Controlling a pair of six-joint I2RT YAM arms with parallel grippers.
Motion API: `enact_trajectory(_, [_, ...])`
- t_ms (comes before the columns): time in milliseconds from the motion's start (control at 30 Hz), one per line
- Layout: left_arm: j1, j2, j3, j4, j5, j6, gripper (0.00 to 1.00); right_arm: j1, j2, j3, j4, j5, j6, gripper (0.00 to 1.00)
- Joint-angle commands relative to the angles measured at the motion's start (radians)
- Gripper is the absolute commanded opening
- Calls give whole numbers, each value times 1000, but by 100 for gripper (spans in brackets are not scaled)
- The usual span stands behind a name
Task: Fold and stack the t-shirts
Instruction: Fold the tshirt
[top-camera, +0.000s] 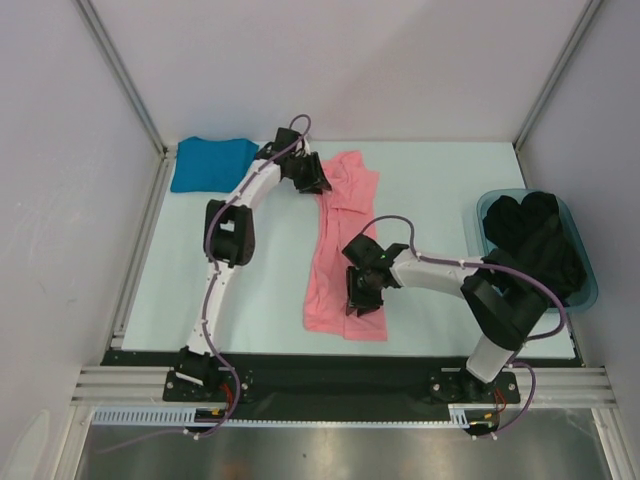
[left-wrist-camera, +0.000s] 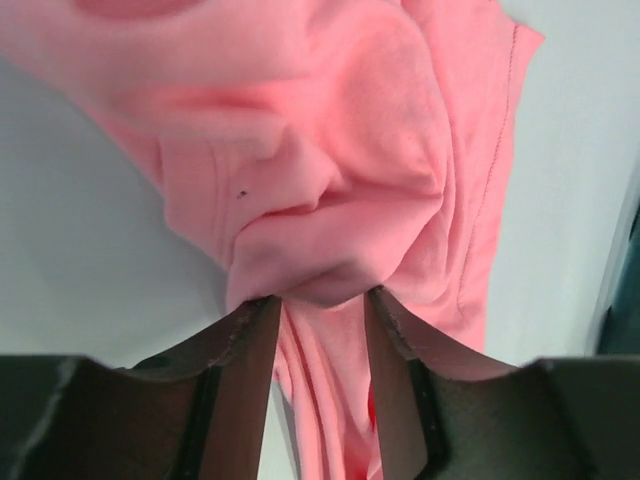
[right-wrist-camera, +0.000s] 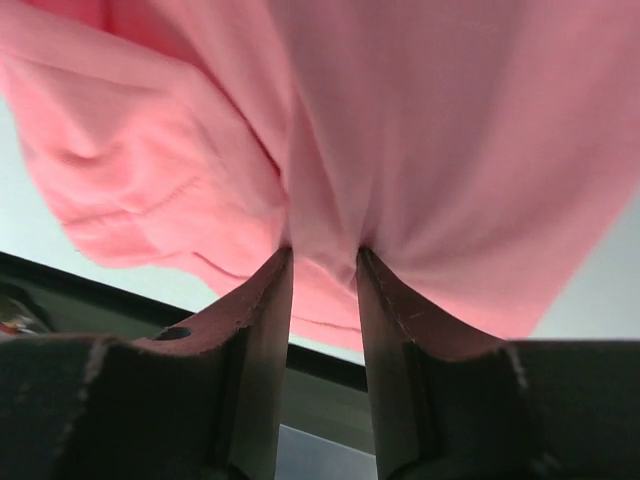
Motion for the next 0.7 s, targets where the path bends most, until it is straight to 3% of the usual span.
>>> enact_trajectory(0, [56,-36,-5,17,-2,86,47,11,77,101,62,-67,13,38])
enact_trajectory(167, [60,-244,-172,-48,-64,159,66,-41,94,147,11,-79,-35,41])
enact_trajectory(333, [50,-539,-355,-94,-173,207,69,-66,54,165,-22,-107,-118,50])
enact_trajectory(500, [31,-838,-810,-31,-210,167,63,-63,5,175,-24,-154,-215,57])
enact_trajectory(667, [14,-1158,-1285,43,-123,94,59,-67,45,214,4,-257,-256,57])
